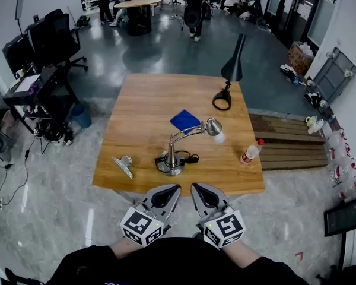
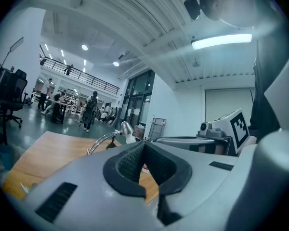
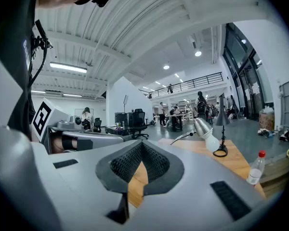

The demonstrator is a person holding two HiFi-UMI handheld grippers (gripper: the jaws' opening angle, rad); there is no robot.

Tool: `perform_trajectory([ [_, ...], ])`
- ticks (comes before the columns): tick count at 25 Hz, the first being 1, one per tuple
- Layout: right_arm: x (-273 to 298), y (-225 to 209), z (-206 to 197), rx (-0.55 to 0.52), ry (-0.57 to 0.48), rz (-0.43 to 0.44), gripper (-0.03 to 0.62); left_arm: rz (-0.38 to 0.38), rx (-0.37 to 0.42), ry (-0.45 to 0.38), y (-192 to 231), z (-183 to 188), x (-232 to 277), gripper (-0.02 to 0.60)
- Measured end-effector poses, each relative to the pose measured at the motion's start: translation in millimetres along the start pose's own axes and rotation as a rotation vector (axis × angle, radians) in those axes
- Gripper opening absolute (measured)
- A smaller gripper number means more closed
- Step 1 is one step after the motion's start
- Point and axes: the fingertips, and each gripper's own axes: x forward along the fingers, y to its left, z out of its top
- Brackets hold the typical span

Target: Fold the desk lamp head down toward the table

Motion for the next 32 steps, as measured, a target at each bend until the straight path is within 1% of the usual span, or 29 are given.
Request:
perform_trajectory([
  [9, 0.9, -7.7, 5.1, -0.010, -0.013, 0.020, -0.002, 0.009, -0.013, 0.012, -0.1, -3.5, 10.3, -0.003],
  [15, 1.1, -22.4, 7.7, -0.008, -0.019, 0.040, -0.002, 0.036, -0.008, 0.013, 1.3, -1.2, 25.6, -0.003],
  [20, -0.1, -39.7, 12.0, -0.015, -0.023, 0.070, -0.002, 0.077, -0.004, 0.013, 3.2, 0.8, 43.7, -0.003],
  [25, -2.0, -53.1, 8.9, -0.028, -0.022, 0.129, -0.002, 0.138, -0.009, 0.004, 8.6, -5.3, 59.2, -0.003],
  [29, -0.1, -63.2, 8.1, -0.044, -0.013, 0.156, -0.002, 0.202, -0.007, 0.001, 22.2, -4.7, 66.6, -0.003],
  [32, 7.7, -68.1, 8.9, -0.044, -0.006, 0.156, -0.002, 0.219, -0.002, 0.016, 35.5, -5.3, 67.3, -0.003],
])
